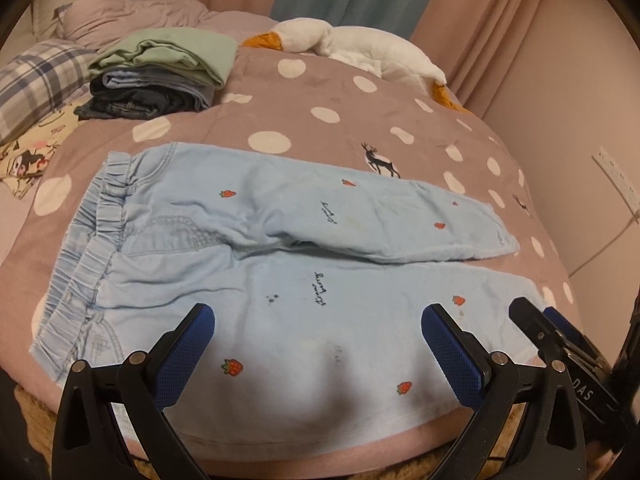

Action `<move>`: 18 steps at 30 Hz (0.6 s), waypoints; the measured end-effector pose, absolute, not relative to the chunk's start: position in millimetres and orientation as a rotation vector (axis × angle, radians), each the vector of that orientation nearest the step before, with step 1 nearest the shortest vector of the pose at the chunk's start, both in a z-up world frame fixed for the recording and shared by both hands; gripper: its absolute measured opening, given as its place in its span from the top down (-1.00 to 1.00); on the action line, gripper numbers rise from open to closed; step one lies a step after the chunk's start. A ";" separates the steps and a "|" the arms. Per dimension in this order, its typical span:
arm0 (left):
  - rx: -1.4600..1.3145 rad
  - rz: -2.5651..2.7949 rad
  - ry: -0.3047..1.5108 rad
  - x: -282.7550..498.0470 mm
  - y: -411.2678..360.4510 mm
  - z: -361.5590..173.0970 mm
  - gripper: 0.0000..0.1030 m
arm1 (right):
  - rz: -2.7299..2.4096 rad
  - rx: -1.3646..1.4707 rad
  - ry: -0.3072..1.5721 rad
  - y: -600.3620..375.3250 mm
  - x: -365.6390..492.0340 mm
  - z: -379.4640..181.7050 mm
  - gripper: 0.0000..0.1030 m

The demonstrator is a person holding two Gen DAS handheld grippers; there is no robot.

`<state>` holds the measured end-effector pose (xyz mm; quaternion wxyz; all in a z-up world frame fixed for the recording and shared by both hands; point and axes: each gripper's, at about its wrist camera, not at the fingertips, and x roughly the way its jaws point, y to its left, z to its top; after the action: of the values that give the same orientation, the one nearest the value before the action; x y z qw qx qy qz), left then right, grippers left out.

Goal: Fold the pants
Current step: 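Move both grippers open over the waistband of the light-blue pants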

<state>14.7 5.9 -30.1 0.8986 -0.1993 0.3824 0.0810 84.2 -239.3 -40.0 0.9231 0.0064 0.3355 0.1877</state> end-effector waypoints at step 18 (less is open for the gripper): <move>-0.453 0.115 0.812 22.8 -0.1 -39.1 -1.00 | 0.318 0.032 0.792 -260.1 86.8 -53.3 -0.98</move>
<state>22.8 -0.1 -39.1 0.8923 -0.2184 0.3911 0.0554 86.8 -260.1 -53.3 0.9102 0.0153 0.3840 0.1542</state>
